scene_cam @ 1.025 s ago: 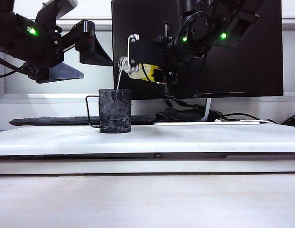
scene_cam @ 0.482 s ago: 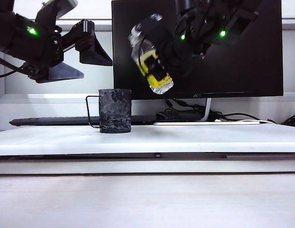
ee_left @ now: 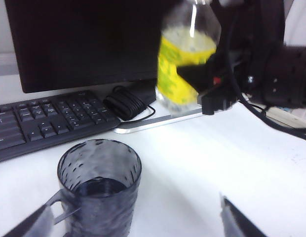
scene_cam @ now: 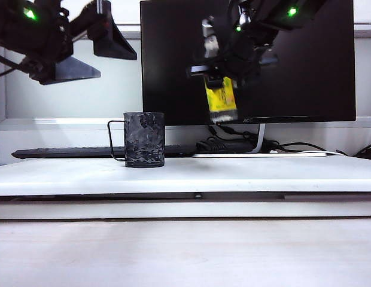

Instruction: Carefully pick up the bottle and pour some water from the bottle into the cup.

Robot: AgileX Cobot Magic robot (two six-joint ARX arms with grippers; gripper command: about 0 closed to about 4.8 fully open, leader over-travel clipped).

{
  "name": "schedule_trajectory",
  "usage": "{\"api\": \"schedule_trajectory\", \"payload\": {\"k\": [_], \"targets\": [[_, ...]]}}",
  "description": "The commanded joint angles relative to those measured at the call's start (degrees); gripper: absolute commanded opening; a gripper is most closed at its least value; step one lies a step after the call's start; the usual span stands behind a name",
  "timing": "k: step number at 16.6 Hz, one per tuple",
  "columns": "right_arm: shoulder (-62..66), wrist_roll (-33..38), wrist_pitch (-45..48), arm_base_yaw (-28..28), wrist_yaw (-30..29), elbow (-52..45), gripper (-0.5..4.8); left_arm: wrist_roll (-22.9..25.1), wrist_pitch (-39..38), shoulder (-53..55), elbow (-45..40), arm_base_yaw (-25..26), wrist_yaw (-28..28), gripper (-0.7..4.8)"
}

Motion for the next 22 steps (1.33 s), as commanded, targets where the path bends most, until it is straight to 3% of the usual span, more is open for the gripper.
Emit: {"api": "schedule_trajectory", "payload": {"k": [1,13,22], "targets": [[-0.8,4.0,-1.7,-0.6,0.0,-0.2,1.70,0.4,-3.0,-2.1,0.3,0.1,0.1,4.79],[-0.5,14.4,3.7,-0.5,-1.7,-17.0,1.69,0.2,-6.4,-4.6,0.3,0.0,0.0,4.79],[-0.4,12.5,5.6,-0.5,-1.7,-21.0,1.69,0.1,-5.5,-4.6,0.3,0.0,0.1,4.79]]}}
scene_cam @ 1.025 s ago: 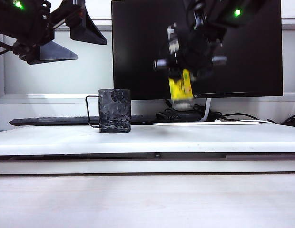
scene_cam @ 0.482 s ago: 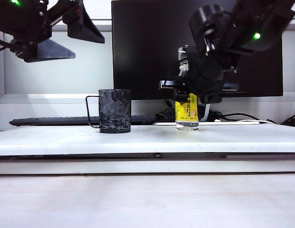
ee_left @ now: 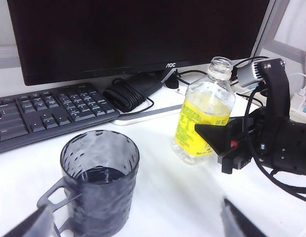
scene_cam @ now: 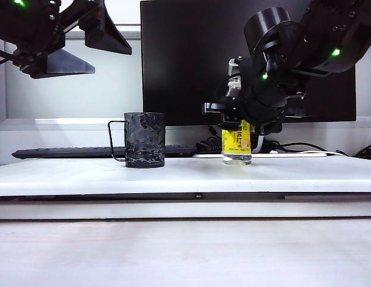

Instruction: Carefully pick up the bottle and pour some water from the bottle into the cup.

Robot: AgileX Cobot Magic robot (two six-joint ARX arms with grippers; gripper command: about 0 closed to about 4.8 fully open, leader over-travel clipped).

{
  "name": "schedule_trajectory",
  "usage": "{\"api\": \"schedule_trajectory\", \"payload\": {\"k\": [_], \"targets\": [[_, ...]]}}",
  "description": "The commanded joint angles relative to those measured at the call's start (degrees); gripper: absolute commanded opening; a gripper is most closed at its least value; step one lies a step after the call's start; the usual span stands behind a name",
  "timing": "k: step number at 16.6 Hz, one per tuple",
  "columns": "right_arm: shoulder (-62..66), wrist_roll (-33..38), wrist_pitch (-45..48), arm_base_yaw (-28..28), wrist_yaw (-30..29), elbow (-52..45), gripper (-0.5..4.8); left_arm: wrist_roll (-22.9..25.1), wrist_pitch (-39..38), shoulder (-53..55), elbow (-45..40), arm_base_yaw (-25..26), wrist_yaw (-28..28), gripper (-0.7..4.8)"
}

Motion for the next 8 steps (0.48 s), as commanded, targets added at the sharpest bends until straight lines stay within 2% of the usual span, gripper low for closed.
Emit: {"api": "schedule_trajectory", "payload": {"k": [1,2,3,4,6,8], "targets": [[1.0,-2.0,-4.8,0.0,-0.7,-1.0,1.70,-0.2,0.9,-0.2,0.3,0.0,0.3,4.79],[1.0,-3.0,-3.8,0.0,-0.7,-1.0,1.78,-1.1,0.9,-0.2,0.3,0.0,0.3,4.79],[1.0,-3.1,-3.6,0.0,-0.7,-1.0,2.38,-1.7,0.7,-0.2,0.3,0.0,0.3,4.79],[0.9,-3.1,-3.4,0.0,-1.8,-1.0,2.62,-1.7,0.6,-0.2,0.3,0.0,0.3,4.79],[0.9,-3.3,-2.2,0.1,-4.3,-0.9,2.87,-1.7,0.1,-0.2,0.3,0.0,0.3,4.79],[0.8,-3.5,0.1,0.1,-5.2,-0.9,4.38,-1.7,-0.1,-0.2,0.3,0.0,0.3,4.79]]}}
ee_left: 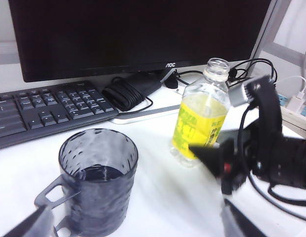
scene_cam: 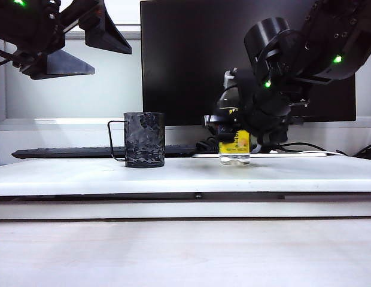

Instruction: Carefully pick up the bottle and pour some water from the bottle into the cup.

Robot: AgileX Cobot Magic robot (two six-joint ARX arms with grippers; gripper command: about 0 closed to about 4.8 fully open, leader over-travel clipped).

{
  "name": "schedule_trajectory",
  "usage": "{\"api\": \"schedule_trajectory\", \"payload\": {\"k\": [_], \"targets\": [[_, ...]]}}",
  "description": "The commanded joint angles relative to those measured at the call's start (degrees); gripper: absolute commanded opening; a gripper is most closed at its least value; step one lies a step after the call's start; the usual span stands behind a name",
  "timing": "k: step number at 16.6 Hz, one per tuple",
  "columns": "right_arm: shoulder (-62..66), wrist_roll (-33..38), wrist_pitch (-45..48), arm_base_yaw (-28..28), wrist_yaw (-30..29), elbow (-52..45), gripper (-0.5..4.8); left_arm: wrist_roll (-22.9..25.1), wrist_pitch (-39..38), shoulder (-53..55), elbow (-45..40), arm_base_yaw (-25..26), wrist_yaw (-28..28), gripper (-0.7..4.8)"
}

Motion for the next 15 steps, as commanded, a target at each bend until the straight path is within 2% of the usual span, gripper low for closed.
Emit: {"api": "schedule_trajectory", "payload": {"k": [1,5,9,11,15], "targets": [[-0.3,-0.4,1.8,0.1,-1.6,-0.1,4.79,-0.4,-0.1,-0.2,0.3,0.0,0.3,4.79],[-4.8,-2.3,1.1,0.1,-1.6,-0.1,4.79,-0.4,0.0,-0.2,0.3,0.0,0.3,4.79],[-14.3,-2.2,-6.4,0.1,-1.6,-0.1,4.79,-0.3,0.4,-4.2,0.3,0.0,-0.5,4.79],[-21.5,-2.2,-11.5,0.2,-2.6,-0.1,4.79,-0.3,-0.3,-10.3,0.3,0.0,-1.6,4.79],[-44.7,-2.1,-29.0,0.2,-3.2,-0.1,4.79,1.3,-12.2,-30.7,0.3,0.1,-7.5,4.79]]}}
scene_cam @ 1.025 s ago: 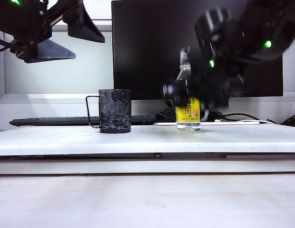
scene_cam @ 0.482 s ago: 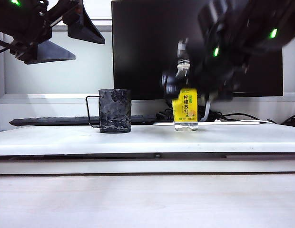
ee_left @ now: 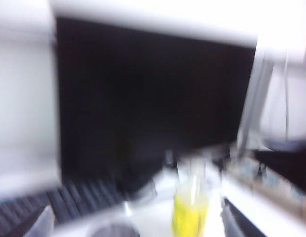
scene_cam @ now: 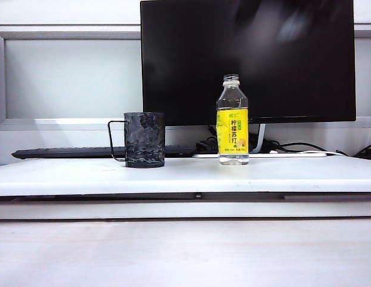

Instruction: Carefully pick up the bottle and pour some water from the bottle into the cup.

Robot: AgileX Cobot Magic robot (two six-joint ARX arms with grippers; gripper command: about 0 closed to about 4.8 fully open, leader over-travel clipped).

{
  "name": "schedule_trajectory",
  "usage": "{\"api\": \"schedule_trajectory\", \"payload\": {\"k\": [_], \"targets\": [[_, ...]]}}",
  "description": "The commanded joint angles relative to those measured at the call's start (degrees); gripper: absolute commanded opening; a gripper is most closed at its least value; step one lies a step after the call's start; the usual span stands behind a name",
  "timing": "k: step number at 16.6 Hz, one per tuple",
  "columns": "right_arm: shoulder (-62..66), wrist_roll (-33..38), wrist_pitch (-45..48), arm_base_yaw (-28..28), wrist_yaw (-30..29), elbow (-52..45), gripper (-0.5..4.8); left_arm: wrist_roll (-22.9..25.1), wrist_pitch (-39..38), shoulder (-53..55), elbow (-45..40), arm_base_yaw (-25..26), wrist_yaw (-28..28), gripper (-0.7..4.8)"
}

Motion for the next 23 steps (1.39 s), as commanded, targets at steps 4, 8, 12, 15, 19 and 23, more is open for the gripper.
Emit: {"api": "schedule_trajectory", "payload": {"k": [4,8,12,15,19,23], "targets": [[-36.5,-6.8,-29.3,-0.1,0.5,0.0,4.79,11.8,-22.2,-30.0,0.3,0.1,-12.2,4.79],[-56.3,-7.2,-38.9,-0.1,0.4,-8.5,4.79,11.8,-44.9,-41.9,0.2,0.1,-20.2,4.79],[-61.7,-1.2,-21.4,-0.1,0.3,-31.4,4.79,11.8,-43.7,-42.1,-7.2,0.1,-23.1,4.79],[-59.2,0.3,-0.8,-0.1,0.8,-45.0,4.79,11.4,-38.0,-42.0,-13.6,0.1,-23.0,4.79],[-57.8,0.3,2.6,-0.1,0.6,-52.7,4.74,3.9,-36.1,-42.1,-19.4,0.1,-22.6,4.79],[-57.8,0.3,1.1,-0.1,0.5,-54.2,1.11,0.8,-36.1,-42.1,-23.9,0.1,-22.5,0.76]]}}
